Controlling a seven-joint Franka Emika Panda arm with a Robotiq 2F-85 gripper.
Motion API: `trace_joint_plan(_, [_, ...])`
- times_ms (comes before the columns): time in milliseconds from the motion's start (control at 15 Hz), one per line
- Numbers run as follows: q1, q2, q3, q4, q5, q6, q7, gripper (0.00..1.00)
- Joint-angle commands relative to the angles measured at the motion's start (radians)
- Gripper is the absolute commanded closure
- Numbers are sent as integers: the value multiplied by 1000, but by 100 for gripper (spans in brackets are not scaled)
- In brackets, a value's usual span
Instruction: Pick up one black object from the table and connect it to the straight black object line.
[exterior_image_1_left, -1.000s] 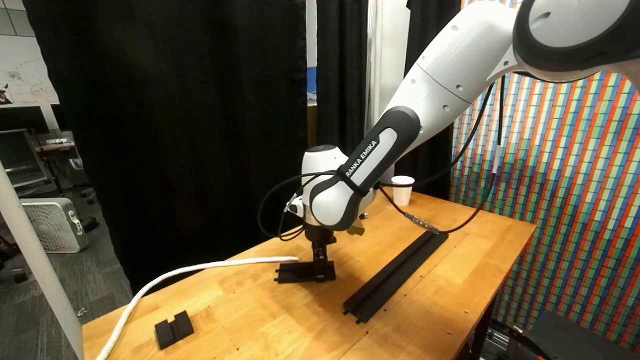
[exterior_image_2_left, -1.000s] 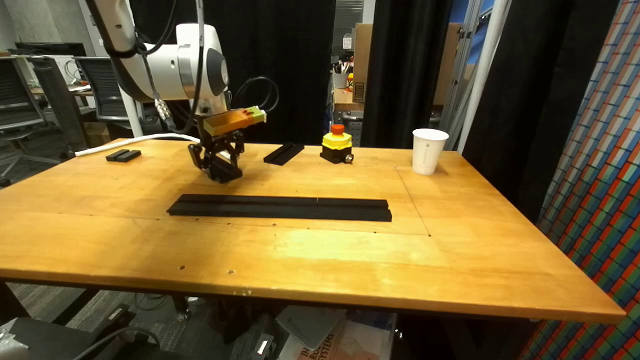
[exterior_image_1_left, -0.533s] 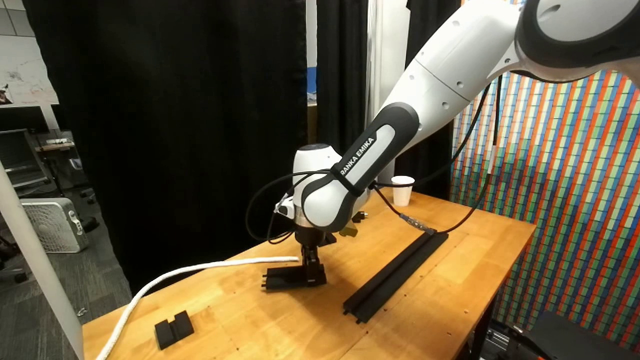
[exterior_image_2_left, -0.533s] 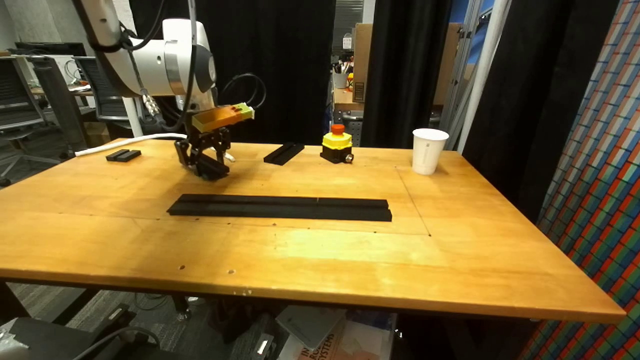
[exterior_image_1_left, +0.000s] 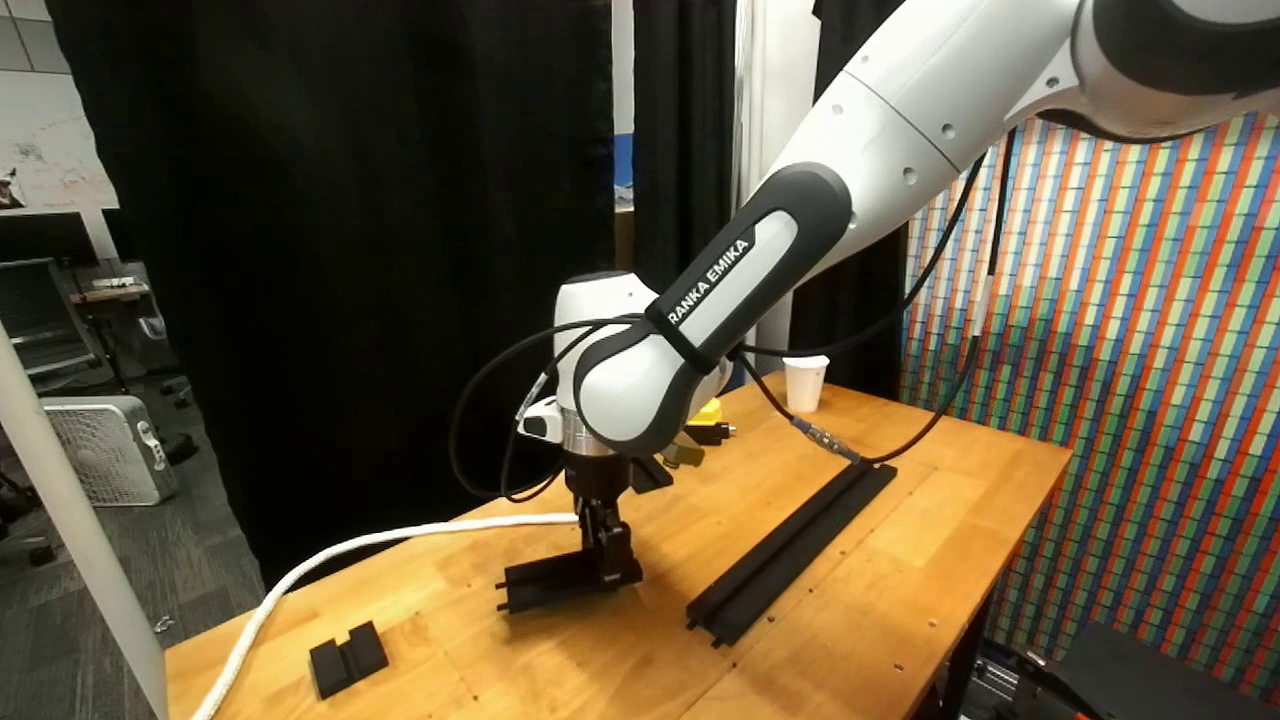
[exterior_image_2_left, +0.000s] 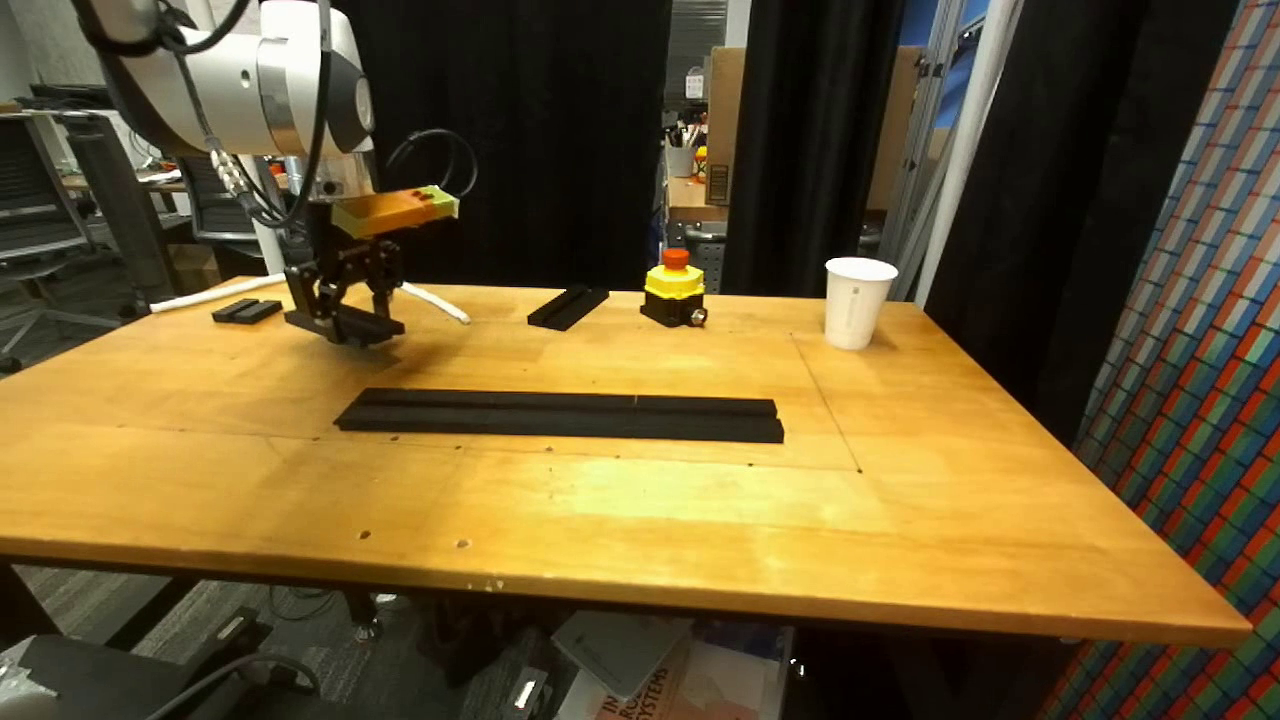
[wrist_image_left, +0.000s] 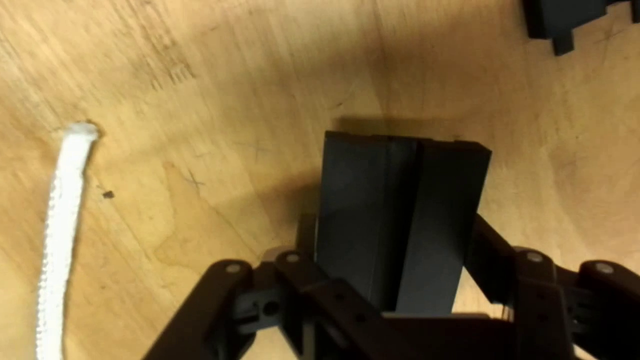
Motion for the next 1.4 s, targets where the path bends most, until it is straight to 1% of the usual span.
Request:
trace_joint_plan(0, [-3,-91,12,-58,67,-33,-109,53])
trace_joint_plan(267, [17,-145,-1,-99,64,-9,-167,53])
trace_joint_plan(533, [45,-199,-11,-149,47,8,-180,53])
trace_joint_plan(1000, [96,-316,-3,-273,63,49,-174,53])
trace_joint_plan(1333, [154,-372,-2,-344,58,108,-128,53])
